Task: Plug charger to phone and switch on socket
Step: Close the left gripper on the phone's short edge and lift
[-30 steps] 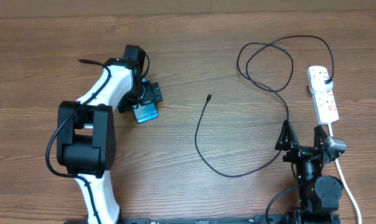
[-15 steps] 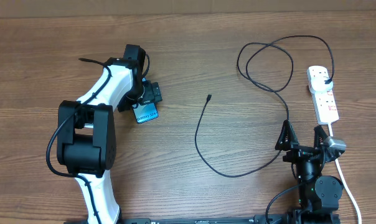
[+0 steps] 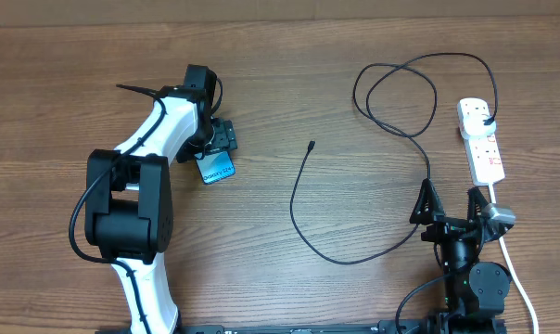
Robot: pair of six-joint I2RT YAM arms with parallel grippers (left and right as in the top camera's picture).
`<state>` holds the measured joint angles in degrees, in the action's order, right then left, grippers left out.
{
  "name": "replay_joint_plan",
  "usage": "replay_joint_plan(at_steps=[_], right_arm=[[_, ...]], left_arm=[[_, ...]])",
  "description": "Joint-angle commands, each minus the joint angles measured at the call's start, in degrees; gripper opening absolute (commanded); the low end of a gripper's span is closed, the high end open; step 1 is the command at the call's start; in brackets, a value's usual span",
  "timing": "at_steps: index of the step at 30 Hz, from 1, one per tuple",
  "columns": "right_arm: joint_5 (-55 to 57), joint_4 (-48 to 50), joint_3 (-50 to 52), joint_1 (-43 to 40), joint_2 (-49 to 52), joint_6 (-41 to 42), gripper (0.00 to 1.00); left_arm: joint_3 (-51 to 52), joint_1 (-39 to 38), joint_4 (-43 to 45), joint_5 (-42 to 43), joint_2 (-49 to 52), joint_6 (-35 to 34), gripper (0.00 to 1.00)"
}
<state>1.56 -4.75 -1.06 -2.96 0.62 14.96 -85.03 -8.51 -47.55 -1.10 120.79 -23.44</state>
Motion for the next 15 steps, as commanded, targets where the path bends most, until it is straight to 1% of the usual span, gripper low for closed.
replay_joint_plan(at_steps=[1,6,15], right_arm=[[0.5,0.2,0.6,0.3,-0.5,0.0,1.0],[0.5,0.2,0.6,0.3,-0.5,0.0,1.0],[0.5,0.2,0.6,0.3,-0.5,0.0,1.0]], left_arm=[[0.2,0.3,0.7,2.4,2.7,-0.4,0.85],[0.9,0.3,0.7,2.7,2.7,-0.6,0.79],[1.0,0.3,-0.5,2.6,2.7,-0.6,0.75]])
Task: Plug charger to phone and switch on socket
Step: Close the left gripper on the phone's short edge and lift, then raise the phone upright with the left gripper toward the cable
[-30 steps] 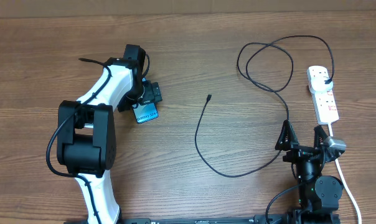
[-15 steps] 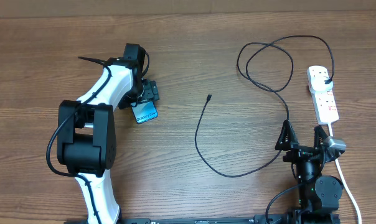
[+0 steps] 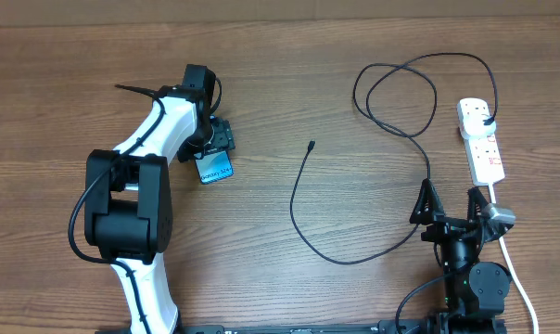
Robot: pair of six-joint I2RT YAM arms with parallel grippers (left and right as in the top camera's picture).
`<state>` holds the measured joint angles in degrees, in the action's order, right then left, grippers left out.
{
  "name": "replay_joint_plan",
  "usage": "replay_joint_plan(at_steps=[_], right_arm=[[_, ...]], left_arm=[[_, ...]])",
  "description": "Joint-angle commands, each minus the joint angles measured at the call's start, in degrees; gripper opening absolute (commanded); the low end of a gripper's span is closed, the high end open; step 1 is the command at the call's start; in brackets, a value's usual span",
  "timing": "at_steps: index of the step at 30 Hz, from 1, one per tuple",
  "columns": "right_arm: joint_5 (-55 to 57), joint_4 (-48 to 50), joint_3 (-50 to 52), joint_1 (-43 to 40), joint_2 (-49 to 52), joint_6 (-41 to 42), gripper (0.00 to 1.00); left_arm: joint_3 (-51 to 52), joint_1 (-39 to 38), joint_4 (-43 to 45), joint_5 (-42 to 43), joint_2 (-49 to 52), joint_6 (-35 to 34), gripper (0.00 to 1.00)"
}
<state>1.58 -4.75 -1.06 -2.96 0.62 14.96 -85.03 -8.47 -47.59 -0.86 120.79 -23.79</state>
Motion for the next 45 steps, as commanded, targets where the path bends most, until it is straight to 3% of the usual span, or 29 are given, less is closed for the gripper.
replay_joint_plan(at_steps=[1,13,31,45], right_arm=[[0.5,0.2,0.6,0.3,-0.5,0.0,1.0],[0.5,0.2,0.6,0.3,-0.5,0.0,1.0],[0.5,0.2,0.6,0.3,-0.5,0.0,1.0],[0.5,0.2,0.6,0.3,-0.5,0.0,1.0]], left_arm=[[1.0,0.3,-0.4,2.4,2.7,-0.2,0.74],[-1.4,0.3,-4.7,2.3,2.1,-0.2,0.69],[-16.0,0.2,-17.8,2.6,2.1,-0.2,0.66],[-18.3,0.2,-20.4,15.5,2.1,-0.2,0.66]])
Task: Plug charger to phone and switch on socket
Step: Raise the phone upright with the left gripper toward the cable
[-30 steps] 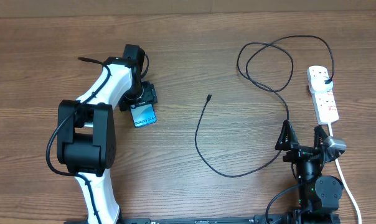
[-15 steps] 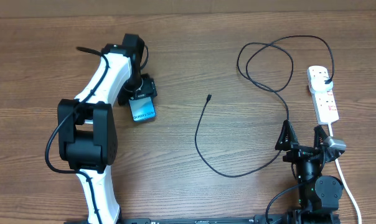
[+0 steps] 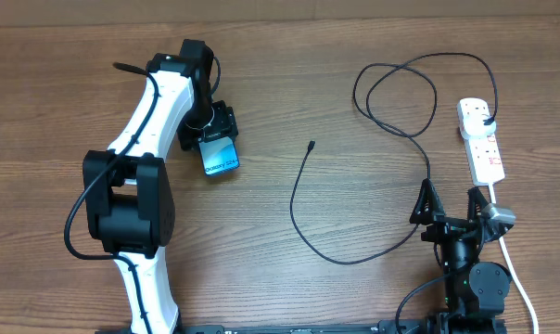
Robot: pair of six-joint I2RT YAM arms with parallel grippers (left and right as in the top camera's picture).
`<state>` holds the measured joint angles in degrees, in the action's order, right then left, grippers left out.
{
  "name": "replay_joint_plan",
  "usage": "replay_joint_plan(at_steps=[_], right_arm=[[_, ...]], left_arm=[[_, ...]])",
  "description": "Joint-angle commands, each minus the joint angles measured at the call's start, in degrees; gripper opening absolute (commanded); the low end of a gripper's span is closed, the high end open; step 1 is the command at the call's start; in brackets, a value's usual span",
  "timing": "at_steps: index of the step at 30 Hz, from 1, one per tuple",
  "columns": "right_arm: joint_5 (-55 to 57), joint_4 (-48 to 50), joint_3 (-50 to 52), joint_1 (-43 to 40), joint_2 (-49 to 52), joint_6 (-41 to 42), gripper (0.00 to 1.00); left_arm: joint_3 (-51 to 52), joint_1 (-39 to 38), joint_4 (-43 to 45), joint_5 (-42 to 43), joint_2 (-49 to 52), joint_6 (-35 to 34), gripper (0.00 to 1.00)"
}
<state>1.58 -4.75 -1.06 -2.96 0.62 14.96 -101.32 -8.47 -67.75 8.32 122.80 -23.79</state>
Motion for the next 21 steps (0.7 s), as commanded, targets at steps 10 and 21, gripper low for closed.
replay_joint_plan(at_steps=[10,21], right_arm=[[0.5,0.2,0.6,0.3,-0.5,0.0,1.0],[0.5,0.2,0.6,0.3,-0.5,0.0,1.0]], left_arm=[[-2.0,0.2,-0.8,17.1,0.1,-0.2,0.66],[-2.0,0.2,-1.6,27.8,0.1,-0.2,0.57]])
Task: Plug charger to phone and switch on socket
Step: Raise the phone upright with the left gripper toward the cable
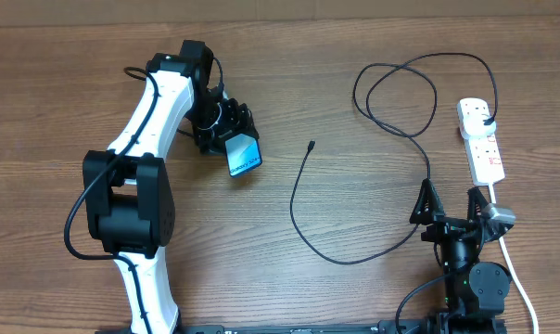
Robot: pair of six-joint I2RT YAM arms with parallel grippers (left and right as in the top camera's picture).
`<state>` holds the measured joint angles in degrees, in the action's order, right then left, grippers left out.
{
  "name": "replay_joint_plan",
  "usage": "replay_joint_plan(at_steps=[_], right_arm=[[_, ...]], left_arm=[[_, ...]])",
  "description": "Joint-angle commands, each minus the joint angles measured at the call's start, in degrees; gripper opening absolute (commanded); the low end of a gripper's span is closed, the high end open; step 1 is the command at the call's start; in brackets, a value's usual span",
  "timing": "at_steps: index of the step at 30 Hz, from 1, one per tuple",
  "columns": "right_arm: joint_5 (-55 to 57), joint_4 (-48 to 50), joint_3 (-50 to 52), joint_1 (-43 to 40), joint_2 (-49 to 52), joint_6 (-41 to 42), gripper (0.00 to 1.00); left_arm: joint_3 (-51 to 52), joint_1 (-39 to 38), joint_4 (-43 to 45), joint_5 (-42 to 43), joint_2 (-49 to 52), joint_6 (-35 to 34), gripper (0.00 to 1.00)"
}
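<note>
The phone (244, 155), small with a lit blue screen, hangs tilted in my left gripper (236, 137), which is shut on its upper end, left of table centre. The black charger cable (303, 195) lies on the wood, its free plug tip (311, 145) to the right of the phone with a gap between them. The cable loops back to the white power strip (480, 139) at the far right, where its plug sits in the top socket. My right gripper (451, 206) rests open near the front right edge, holding nothing.
The power strip's white lead (514, 269) runs down past the right arm's base (473, 283). The left arm's black base link (127, 209) stands at front left. The wooden table (57, 111) ends at a pale wall along the back.
My left gripper has carried the phone to the right, closer to the cable's free tip, and the phone now tilts more. The right arm, cable and power strip have not moved.
My left gripper was down at the phone left of centre. It stayed there shortly after. Then the phone was in its grip, slightly shifted and lifted, and now it is held farther right, toward the cable tip. The right arm stayed parked throughout.
</note>
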<state>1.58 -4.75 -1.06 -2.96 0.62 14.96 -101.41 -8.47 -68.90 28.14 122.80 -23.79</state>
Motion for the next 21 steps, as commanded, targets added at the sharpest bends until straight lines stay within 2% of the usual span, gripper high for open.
replay_joint_plan(at_steps=[1,15,21], right_arm=[[0.5,0.2,0.6,0.3,-0.5,0.0,1.0],[0.5,0.2,0.6,0.3,-0.5,0.0,1.0],[0.5,0.2,0.6,0.3,-0.5,0.0,1.0]], left_arm=[[-1.9,0.2,-0.7,9.1,0.1,-0.2,0.57],[-1.9,0.2,-4.3,28.9,0.1,-0.2,0.56],[-1.9,0.2,-6.3,30.6,0.1,-3.5,0.56]])
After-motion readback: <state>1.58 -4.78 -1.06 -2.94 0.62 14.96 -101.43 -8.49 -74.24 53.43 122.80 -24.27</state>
